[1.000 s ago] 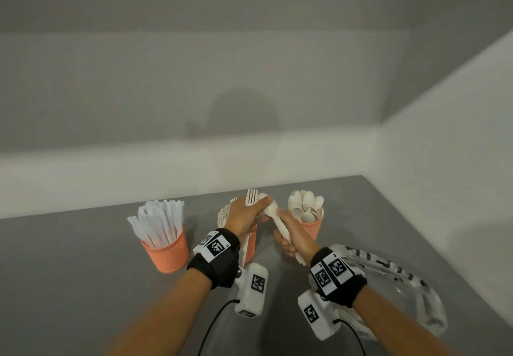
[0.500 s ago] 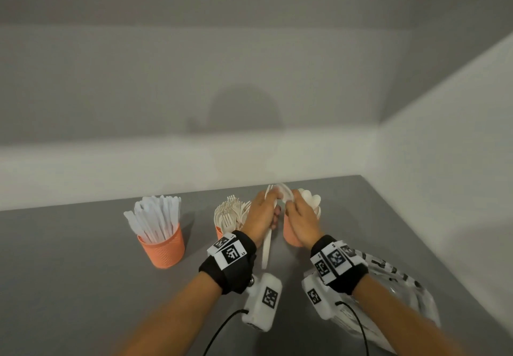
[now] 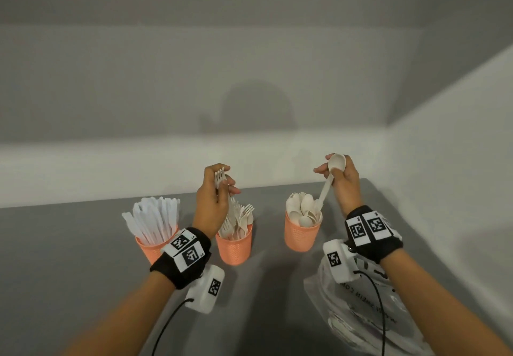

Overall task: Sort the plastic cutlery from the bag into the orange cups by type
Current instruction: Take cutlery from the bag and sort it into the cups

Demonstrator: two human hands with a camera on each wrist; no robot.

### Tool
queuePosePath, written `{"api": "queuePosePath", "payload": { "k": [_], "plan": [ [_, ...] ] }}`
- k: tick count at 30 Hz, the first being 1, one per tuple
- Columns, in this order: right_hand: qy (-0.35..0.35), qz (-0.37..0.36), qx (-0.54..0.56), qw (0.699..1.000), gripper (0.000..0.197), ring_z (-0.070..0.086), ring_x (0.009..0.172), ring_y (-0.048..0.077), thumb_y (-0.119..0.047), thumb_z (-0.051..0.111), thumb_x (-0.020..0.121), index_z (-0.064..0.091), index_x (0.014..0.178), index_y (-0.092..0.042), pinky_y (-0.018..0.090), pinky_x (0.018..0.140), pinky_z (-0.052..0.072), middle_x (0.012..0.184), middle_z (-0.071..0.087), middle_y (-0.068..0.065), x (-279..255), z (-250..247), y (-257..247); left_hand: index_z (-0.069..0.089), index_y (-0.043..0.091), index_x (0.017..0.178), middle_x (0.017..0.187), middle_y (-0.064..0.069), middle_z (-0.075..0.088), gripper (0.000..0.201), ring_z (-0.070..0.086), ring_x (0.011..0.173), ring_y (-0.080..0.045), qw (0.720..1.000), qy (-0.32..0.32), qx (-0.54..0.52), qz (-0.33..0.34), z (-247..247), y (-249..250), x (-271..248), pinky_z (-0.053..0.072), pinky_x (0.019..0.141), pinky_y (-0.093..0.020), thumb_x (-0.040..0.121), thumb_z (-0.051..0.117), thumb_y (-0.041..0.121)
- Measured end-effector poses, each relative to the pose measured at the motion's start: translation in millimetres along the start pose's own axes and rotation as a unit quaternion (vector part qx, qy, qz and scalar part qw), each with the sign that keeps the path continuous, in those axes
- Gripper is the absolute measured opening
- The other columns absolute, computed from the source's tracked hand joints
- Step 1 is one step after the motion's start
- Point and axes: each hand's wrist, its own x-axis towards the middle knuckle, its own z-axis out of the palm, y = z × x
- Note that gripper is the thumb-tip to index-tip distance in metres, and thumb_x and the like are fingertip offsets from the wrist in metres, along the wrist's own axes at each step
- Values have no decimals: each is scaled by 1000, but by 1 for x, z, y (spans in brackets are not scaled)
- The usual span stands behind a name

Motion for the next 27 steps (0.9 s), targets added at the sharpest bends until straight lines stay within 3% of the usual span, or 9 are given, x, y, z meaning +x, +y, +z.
{"api": "queuePosePath", "payload": {
  "k": [2,4,6,8,13,16,21,24,27],
  "plan": [
    [-2,4,-5,1000,29,62,70,-4,10,32,88,50,94,-12,9,70,46,79,62,10,0,3,10,41,30,105,80,3,58,29,68,72,-14,1000,0,0,-5,4,-7,-7,53,71,-23,97,33,3],
    [-1,16,-11,1000,37,64,76,5,11,31,87,49,91,-21,16,77,48,76,62,10,-1,6,19,39,37,103,80,1,59,35,68,76,-17,1000,-7,13,-14,8,-15,-14,53,73,-25,97,33,3],
    [-3,28,-21,999,40,64,83,20,11,30,86,49,88,-25,29,86,48,76,63,8,0,7,27,39,35,103,81,0,61,29,66,80,-15,999,-26,39,-15,12,-20,-19,51,74,-21,96,34,8],
    [-8,38,-38,999,42,63,83,25,11,30,86,50,87,-26,35,85,47,78,63,6,0,7,34,39,28,103,83,-1,62,17,63,78,-15,995,-50,82,-9,16,-24,-23,49,72,-24,93,33,16],
    [-24,64,-79,995,45,61,80,23,12,30,84,50,83,-29,31,76,49,76,60,5,-1,3,49,50,13,101,92,-8,62,12,57,79,-21,978,-83,192,0,15,-37,-25,45,70,-31,96,40,8],
    [-57,90,-107,989,41,59,75,18,10,33,85,51,79,-27,31,78,49,75,59,5,0,1,57,55,1,109,101,-14,64,19,61,86,-25,968,-99,229,3,13,-39,-26,42,74,-26,95,44,6],
    [-80,51,-186,978,30,58,78,23,7,33,91,51,94,-17,27,73,45,74,58,5,2,6,61,55,1,118,101,-20,66,40,64,86,-36,940,-159,299,40,12,-35,-24,52,74,-37,81,56,-11],
    [-81,11,-269,960,39,59,91,28,10,30,87,55,111,-8,28,76,44,94,62,16,-1,10,61,62,2,109,87,-14,70,42,68,78,-33,914,-160,366,75,12,-31,-21,52,76,-44,68,60,-9],
    [-93,0,-333,938,47,55,109,27,8,31,87,50,126,-10,25,85,39,121,58,12,-6,14,62,66,5,102,85,-7,72,43,70,79,-26,889,-179,413,89,13,-25,-21,52,79,-42,72,38,16]
  ]
}}
